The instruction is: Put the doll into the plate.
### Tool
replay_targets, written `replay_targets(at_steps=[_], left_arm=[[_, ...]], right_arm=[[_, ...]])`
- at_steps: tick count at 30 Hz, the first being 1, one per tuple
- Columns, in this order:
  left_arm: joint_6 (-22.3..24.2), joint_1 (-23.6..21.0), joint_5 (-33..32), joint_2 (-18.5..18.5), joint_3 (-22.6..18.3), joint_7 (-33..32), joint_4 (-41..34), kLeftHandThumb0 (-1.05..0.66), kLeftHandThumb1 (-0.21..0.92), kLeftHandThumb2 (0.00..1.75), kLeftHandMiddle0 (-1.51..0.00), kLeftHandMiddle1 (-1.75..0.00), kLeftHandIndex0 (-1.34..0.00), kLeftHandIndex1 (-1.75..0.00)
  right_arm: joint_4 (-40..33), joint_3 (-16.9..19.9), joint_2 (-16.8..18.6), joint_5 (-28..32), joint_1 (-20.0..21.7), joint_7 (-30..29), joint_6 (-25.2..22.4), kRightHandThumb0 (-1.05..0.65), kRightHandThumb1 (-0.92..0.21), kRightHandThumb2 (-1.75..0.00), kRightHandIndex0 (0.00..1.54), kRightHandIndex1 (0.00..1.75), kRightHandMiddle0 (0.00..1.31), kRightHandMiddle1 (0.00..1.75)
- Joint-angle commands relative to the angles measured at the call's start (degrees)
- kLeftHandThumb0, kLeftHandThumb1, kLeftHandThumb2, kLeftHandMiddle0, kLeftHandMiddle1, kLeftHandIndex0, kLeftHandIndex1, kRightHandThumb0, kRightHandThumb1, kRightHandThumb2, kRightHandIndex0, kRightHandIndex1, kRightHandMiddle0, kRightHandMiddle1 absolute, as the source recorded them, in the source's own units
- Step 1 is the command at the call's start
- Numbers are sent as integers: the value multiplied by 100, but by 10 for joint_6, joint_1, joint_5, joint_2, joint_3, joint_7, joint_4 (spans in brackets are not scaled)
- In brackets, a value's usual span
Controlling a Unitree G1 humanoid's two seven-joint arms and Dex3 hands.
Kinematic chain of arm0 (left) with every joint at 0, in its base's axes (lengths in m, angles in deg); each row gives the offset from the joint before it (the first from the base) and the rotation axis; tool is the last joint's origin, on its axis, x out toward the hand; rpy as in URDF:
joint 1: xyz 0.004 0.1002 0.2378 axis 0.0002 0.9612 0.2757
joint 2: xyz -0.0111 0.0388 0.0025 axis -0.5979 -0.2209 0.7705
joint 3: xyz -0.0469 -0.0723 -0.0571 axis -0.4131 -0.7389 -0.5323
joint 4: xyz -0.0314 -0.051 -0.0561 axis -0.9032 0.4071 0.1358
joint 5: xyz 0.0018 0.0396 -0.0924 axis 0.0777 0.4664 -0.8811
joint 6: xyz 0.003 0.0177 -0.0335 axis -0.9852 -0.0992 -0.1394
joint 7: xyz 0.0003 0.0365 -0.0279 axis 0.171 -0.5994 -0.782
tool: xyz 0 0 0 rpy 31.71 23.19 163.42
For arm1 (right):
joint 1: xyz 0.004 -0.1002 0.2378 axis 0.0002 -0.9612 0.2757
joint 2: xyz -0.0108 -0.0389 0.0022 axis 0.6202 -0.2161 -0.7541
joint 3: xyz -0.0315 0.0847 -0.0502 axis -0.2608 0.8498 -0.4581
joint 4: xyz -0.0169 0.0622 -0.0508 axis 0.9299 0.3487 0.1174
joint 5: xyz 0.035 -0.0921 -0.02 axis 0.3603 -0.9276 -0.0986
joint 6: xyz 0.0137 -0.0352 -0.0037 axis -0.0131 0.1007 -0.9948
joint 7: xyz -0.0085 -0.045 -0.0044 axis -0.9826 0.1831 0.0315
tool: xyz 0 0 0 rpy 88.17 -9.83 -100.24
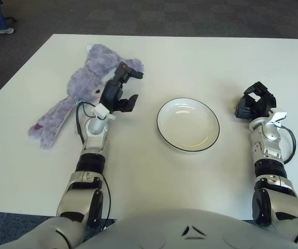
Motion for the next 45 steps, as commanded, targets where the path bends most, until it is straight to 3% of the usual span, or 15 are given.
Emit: replay_targets(at_steps=[1, 10, 13, 16, 18, 21, 25, 31, 36, 41, 45], left_arm=[[16, 16, 12, -14, 1, -17, -36, -61, 65, 77, -2, -102, -1, -102], [46, 39, 74, -42, -14, -76, -97, -69, 53, 75, 0, -118, 0, -78], [55, 47, 112, -54, -22, -101, -119, -75, 55, 73, 0, -121, 0, -71], [65, 56, 149, -70, -32, -123, -144, -84, 64, 61, 0, -119, 0, -62], [82, 65, 181, -88, -44, -136, -171, -93, 78, 47, 0, -102, 0, -51], [104, 74, 209, -101, -53, -150, -200, -100, 88, 40, 0, -84, 0, -40], [135, 83, 265, -115, -65, -181, -246, -104, 91, 46, 0, -62, 0, -23], [182, 84, 375, -134, -75, -252, -285, -105, 92, 51, 0, -50, 0, -6], [234, 81, 436, -146, -74, -283, -312, -102, 90, 45, 0, -53, 0, -2], [319, 85, 479, -155, -70, -243, -364, -90, 83, 34, 0, -64, 0, -12], [376, 88, 509, -162, -63, -209, -394, -85, 78, 36, 0, -59, 0, -14]], right_arm=[[17, -2, 16, 5, -25, -4, -32, 0, 2, -168, 89, 170, 62, 175], [14, -2, 16, 4, -26, -8, -38, 0, -1, -165, 87, 169, 60, 175], [13, -2, 16, 4, -26, -9, -40, 0, -2, -164, 87, 169, 59, 175], [9, -2, 17, 3, -28, -11, -43, 0, -3, -163, 86, 169, 58, 175], [8, -2, 16, 2, -28, -12, -46, 0, -3, -163, 86, 169, 58, 175], [8, -3, 16, 1, -28, -13, -48, 0, -3, -163, 86, 169, 58, 175], [8, -3, 16, 1, -27, -15, -49, 0, -4, -163, 85, 169, 58, 175], [-15, -5, 22, 4, -34, -19, -62, 0, -5, -162, 85, 169, 57, 175], [-34, -5, 26, 6, -39, -23, -80, 0, -7, -160, 82, 171, 55, 175], [-49, -3, 29, 8, -42, -23, -98, 0, -9, -158, 80, 172, 54, 175], [-61, -3, 32, 10, -46, -22, -107, 0, -9, -158, 80, 172, 54, 175]])
